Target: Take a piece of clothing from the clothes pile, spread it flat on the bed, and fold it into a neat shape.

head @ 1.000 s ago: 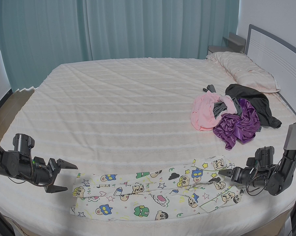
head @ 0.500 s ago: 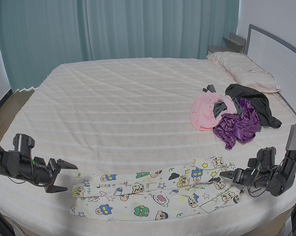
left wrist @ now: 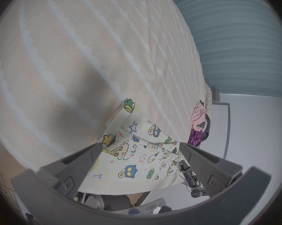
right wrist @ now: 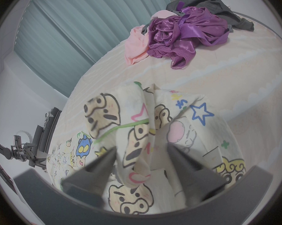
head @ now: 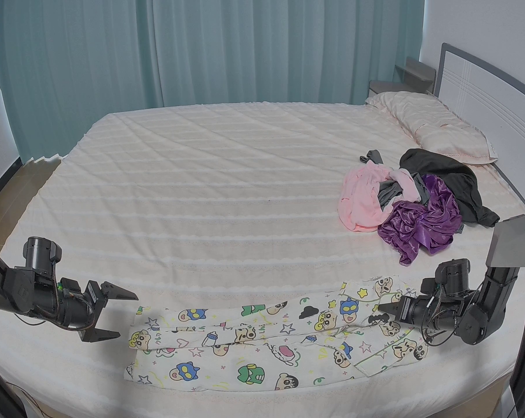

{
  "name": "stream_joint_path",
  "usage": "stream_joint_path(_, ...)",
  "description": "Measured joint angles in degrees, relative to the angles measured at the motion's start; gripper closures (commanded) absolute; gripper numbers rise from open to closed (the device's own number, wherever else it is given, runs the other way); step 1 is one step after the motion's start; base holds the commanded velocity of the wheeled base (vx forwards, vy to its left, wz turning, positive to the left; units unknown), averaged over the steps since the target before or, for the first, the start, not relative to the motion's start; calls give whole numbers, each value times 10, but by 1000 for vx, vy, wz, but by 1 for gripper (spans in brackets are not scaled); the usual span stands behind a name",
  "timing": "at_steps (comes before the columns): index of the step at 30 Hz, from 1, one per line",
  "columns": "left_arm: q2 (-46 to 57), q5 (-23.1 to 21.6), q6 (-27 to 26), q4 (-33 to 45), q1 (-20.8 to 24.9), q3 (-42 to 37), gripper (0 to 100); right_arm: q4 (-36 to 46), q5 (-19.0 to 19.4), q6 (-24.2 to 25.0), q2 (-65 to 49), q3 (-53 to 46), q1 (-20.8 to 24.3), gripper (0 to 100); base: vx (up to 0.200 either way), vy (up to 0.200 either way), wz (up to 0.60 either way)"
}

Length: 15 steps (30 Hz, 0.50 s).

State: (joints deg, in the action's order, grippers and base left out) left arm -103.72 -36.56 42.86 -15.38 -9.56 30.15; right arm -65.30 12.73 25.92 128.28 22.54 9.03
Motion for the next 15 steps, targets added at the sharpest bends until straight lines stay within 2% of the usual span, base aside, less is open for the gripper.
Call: stream_joint_path(15,0,1,-1,1,0,-3,0,-2,4,22,-63,-35,-14,100,0,0,0)
